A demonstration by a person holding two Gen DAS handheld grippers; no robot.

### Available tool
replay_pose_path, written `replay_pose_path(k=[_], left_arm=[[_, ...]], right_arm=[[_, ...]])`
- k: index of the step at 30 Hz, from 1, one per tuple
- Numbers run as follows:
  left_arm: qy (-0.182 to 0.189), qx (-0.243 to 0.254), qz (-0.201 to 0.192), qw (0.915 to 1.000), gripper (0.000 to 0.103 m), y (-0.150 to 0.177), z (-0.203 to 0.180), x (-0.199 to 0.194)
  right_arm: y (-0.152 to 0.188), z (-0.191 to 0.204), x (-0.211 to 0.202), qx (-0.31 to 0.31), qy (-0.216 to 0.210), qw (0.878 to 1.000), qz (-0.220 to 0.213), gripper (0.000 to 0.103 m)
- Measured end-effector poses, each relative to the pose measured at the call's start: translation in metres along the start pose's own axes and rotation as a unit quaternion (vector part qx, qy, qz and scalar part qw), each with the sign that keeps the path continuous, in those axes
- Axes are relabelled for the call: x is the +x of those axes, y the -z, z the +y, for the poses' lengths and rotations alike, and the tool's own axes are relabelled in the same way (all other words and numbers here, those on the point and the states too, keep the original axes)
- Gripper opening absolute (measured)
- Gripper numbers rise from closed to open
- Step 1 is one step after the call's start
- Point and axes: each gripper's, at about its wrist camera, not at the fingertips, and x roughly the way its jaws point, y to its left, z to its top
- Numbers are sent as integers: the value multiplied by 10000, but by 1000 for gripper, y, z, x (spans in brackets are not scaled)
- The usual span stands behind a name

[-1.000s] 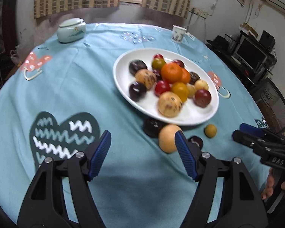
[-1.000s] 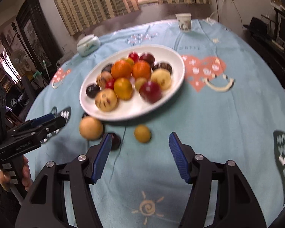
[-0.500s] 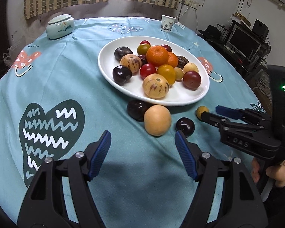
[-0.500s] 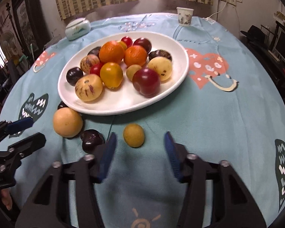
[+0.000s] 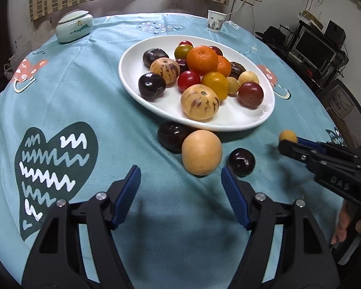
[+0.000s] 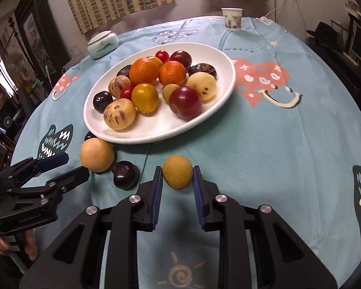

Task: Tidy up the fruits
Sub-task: 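Grasp a small yellow fruit with the right tool while the left tool grasps a tan pear, then carry both fruits onto the white plate and open both tools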

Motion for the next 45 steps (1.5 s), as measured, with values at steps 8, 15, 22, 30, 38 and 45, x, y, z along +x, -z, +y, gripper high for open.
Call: replay_pose_path(k=[8, 15, 22, 30, 38, 45], left_arm=[[208, -40, 199, 9996, 56, -9, -8, 23], [315, 2, 162, 9994, 37, -11, -14, 24], [354, 114, 80, 9993, 37, -6, -20, 9], [559, 173, -13, 9983, 37, -2, -22, -11], [622, 80, -148, 9979, 37, -9, -11, -30], [370, 174, -494, 9979, 37, -52, 3, -49]], right_arm=[[10, -12, -5, 247, -181, 9995, 20, 25], [11, -12, -9, 233, -227, 9995, -12, 25], [10, -6, -10, 179, -261, 9995, -19, 25], [10, 1, -12, 121, -326, 9994, -11, 25], [1, 15, -17, -76, -513, 9987, -10, 25], [-32, 32, -30, -428, -636, 9967, -256, 25]])
